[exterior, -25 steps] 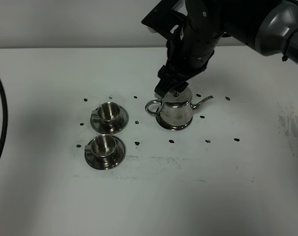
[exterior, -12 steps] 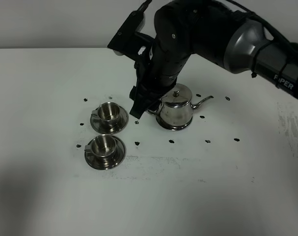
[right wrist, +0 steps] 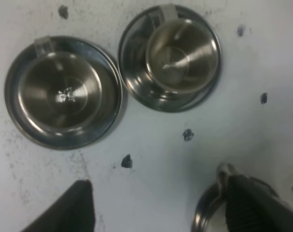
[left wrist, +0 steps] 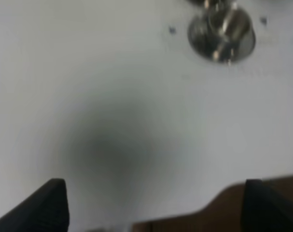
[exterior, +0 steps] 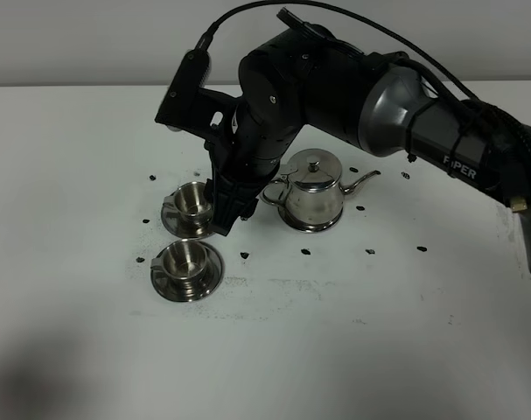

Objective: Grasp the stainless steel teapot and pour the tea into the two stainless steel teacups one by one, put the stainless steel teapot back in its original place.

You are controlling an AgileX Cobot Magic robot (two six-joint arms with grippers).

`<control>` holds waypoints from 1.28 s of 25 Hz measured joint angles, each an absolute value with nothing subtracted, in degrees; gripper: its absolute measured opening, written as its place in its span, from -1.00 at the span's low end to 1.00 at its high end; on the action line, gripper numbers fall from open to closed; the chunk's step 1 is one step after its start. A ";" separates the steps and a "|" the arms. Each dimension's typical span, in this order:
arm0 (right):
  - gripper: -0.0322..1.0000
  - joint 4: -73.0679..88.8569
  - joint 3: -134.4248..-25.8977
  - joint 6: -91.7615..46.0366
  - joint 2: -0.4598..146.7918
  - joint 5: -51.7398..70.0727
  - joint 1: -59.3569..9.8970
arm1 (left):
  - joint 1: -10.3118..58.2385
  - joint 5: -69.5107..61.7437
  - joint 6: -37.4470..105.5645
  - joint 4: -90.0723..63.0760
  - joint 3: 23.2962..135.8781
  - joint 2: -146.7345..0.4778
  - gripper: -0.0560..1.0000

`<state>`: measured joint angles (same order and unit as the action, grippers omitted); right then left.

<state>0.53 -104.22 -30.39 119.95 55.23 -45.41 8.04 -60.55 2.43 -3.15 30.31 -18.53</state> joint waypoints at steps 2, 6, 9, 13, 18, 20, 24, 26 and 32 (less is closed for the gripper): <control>0.15 0.48 -104.22 -30.86 120.74 55.16 -45.41 | 8.04 -60.55 2.96 -3.48 27.69 -18.53 0.42; 0.15 0.00 -104.22 -31.21 123.01 54.72 -45.41 | 8.04 -60.72 2.96 -3.43 26.11 -18.28 0.42; 0.15 -0.45 -104.36 -31.40 123.93 54.53 -45.41 | 8.04 -60.72 2.96 -3.43 26.11 -18.06 0.42; 0.15 -0.57 -105.72 -32.75 124.23 54.50 -45.41 | 8.04 -60.72 2.96 -3.43 26.11 -17.43 0.42; 0.15 -1.11 -110.14 -33.53 125.67 54.97 -45.41 | 5.38 -60.72 2.96 -3.43 26.11 -11.35 0.42; 0.15 -1.88 -112.61 -33.94 126.82 56.13 -45.41 | 3.20 -60.72 2.96 -3.43 26.11 -8.28 0.42; 0.15 -4.19 -115.71 -34.42 128.98 57.80 -45.41 | 0.62 -60.78 2.96 -3.43 26.11 -2.52 0.42; 0.15 -4.57 -115.85 -35.25 129.23 57.88 -45.21 | 0.16 -60.84 2.96 -3.43 26.11 -0.30 0.42; 0.15 -2.94 -115.91 -35.73 129.28 58.13 -41.98 | -0.69 -60.84 2.96 -3.49 26.11 0.16 0.42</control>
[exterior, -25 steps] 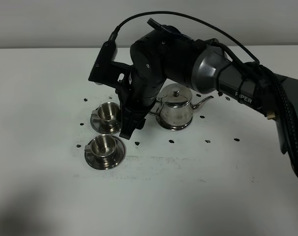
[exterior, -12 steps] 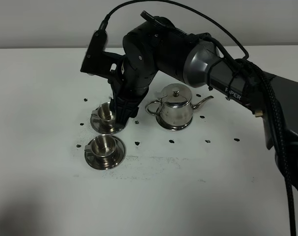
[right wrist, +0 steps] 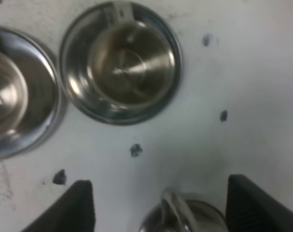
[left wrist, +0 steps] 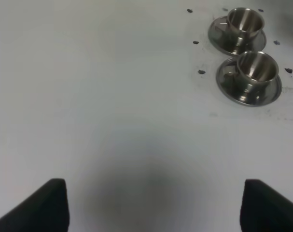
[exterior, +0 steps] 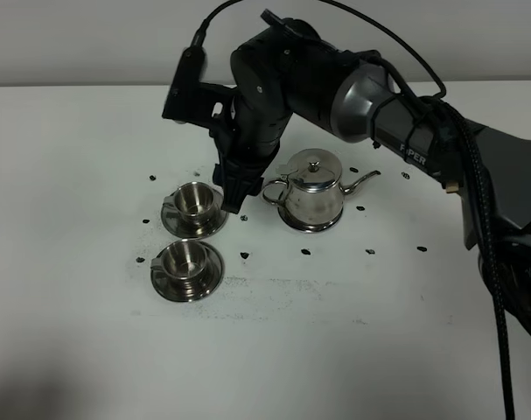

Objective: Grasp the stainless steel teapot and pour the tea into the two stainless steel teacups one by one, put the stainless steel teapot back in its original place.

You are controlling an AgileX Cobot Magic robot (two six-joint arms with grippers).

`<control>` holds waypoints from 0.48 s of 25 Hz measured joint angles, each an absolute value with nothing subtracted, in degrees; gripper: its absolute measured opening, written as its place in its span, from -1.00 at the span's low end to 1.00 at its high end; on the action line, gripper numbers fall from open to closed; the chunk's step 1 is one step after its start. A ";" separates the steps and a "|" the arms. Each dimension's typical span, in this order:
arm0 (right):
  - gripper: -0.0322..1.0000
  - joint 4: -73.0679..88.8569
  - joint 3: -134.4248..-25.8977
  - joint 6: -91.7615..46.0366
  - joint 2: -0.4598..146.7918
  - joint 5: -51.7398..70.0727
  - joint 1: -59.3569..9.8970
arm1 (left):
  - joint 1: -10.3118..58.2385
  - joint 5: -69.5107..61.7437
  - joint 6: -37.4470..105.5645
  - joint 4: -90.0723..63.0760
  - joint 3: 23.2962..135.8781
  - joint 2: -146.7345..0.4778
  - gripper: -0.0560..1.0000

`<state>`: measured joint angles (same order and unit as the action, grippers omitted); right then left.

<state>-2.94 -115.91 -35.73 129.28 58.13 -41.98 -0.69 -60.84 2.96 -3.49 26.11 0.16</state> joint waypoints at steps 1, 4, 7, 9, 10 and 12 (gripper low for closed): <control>0.15 -2.94 -115.91 -35.73 129.28 58.15 -41.33 | -0.69 -60.84 3.01 -3.49 26.11 0.16 0.42; 0.15 -1.53 -115.91 -36.48 129.28 58.15 -39.84 | -0.69 -60.84 3.01 -3.49 26.11 0.16 0.42; 0.15 1.49 -115.91 -38.31 129.28 58.22 -39.27 | -0.69 -60.84 3.01 -3.49 26.11 0.16 0.42; 0.15 3.75 -115.91 -39.11 129.28 58.28 -39.26 | -0.69 -60.84 3.01 -3.49 26.11 0.16 0.42; 0.15 4.45 -115.91 -39.49 129.28 58.28 -39.26 | -0.69 -60.84 3.01 -3.49 26.11 0.16 0.42; 0.15 5.51 -115.91 -40.02 129.28 58.28 -39.26 | -0.69 -60.84 3.01 -3.49 26.11 0.16 0.42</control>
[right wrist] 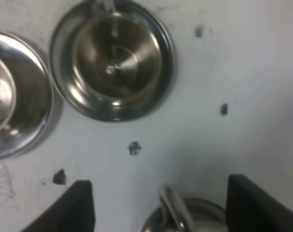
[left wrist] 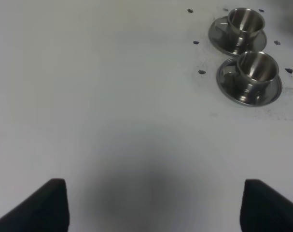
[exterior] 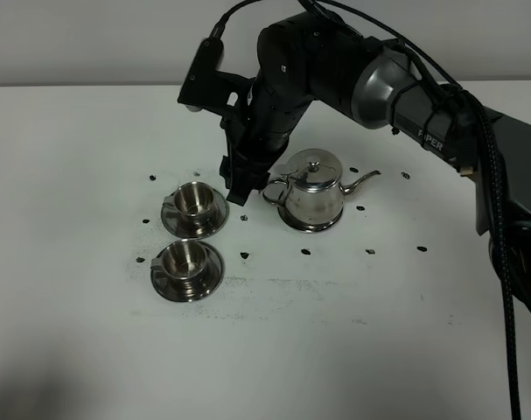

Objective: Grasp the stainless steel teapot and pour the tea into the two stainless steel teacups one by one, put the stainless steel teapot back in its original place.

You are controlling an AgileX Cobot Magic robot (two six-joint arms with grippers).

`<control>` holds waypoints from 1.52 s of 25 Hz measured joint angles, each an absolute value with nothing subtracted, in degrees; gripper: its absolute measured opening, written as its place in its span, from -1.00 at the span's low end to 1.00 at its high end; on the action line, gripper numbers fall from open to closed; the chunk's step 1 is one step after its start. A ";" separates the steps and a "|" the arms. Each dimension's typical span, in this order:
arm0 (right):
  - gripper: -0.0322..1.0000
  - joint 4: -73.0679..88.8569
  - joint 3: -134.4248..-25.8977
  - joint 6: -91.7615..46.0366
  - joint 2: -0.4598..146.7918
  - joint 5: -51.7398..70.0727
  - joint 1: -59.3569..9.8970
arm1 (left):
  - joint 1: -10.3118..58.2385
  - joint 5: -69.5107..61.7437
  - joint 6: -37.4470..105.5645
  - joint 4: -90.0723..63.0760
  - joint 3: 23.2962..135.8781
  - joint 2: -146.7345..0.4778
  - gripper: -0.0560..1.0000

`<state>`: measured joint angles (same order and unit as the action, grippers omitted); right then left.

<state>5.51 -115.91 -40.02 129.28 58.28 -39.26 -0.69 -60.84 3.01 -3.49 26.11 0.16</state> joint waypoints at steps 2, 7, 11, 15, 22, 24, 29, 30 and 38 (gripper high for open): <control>0.15 6.31 -115.91 -40.41 129.28 58.28 -39.26 | -0.69 -60.84 3.10 -3.49 26.11 0.16 0.42; 0.15 7.16 -115.91 -40.79 129.28 58.02 -39.26 | -0.69 -60.84 3.10 -3.49 26.11 0.16 0.42; 0.15 7.38 -115.91 -40.91 129.28 56.13 -38.84 | -0.69 -60.84 3.15 -3.49 26.11 0.16 0.42; 0.15 4.60 -116.00 -40.85 130.21 55.15 -38.03 | -0.69 -60.84 3.15 -3.49 26.11 0.16 0.42; 0.15 2.80 -116.35 -39.91 134.61 55.37 -37.53 | -0.69 -60.84 3.15 -3.49 26.11 0.16 0.42; 0.15 1.98 -116.35 -39.17 135.06 55.98 -37.53 | -0.69 -60.84 3.15 -3.49 26.11 0.16 0.42; 0.15 0.47 -116.35 -38.77 135.76 58.10 -37.53 | -0.69 -60.84 3.15 -3.49 26.11 0.16 0.42; 0.15 0.48 -116.35 -38.77 135.87 58.40 -37.53 | -0.69 -60.84 3.15 -3.49 26.11 0.16 0.42; 0.10 2.52 -116.46 -41.51 135.88 62.84 -38.09 | -0.69 -60.84 3.15 -3.49 26.11 0.16 0.42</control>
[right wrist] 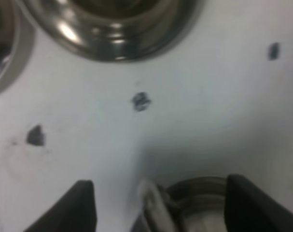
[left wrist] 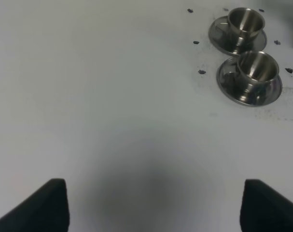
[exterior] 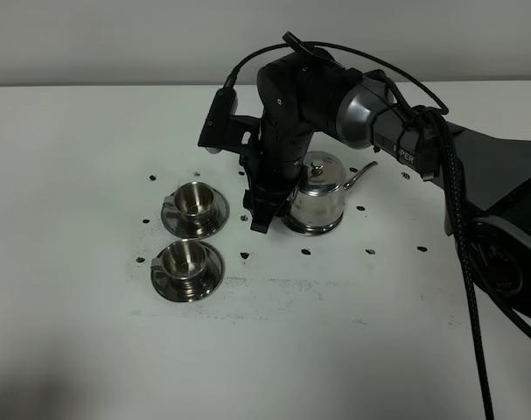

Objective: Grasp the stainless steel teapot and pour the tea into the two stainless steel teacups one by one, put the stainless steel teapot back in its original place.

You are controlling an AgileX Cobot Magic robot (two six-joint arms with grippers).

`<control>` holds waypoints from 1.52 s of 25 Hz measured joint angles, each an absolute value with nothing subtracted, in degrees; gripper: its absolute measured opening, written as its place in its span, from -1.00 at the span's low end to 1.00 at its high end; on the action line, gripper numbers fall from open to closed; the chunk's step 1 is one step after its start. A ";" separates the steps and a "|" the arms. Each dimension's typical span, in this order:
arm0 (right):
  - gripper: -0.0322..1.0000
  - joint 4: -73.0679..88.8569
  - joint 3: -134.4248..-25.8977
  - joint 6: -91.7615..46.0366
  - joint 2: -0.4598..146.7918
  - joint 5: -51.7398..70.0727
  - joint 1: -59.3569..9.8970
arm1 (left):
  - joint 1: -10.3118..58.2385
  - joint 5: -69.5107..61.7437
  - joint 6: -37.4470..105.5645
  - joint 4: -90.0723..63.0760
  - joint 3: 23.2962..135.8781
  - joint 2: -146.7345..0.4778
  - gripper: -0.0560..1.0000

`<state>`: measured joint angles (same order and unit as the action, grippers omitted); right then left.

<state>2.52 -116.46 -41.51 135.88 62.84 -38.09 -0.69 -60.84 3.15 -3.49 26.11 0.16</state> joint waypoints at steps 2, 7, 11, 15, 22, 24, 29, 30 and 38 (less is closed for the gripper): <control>0.10 3.37 -116.46 -42.00 135.88 64.25 -38.30 | -0.69 -60.84 3.15 -3.49 26.11 0.16 0.42; 0.09 4.69 -116.46 -42.85 135.88 68.93 -38.66 | -0.69 -60.84 3.15 -3.49 26.11 0.16 0.42; 0.09 4.83 -116.46 -42.08 135.88 69.51 -38.66 | -0.69 -60.84 3.15 -3.49 26.11 0.16 0.42; 0.09 6.63 -116.46 -41.94 135.32 69.58 -39.27 | -0.69 -60.84 3.15 -3.49 26.11 0.16 0.42; 0.09 7.39 -116.46 -36.47 129.69 69.62 -43.02 | -0.69 -60.84 3.15 -3.49 26.11 0.16 0.42; 0.09 7.33 -116.46 -33.32 127.80 69.64 -43.80 | -0.69 -60.84 3.04 -3.49 26.11 0.16 0.42; 0.09 7.39 -111.30 -29.40 122.12 68.07 -45.47 | -0.69 -60.85 3.05 -3.49 26.11 0.16 0.42; 0.09 7.45 -108.93 -29.29 120.44 66.85 -45.67 | -0.69 -60.85 3.05 -3.49 26.11 0.16 0.42; 0.09 9.48 -83.31 -25.19 107.92 45.80 -48.36 | -0.69 -60.79 3.05 -3.49 26.11 0.16 0.42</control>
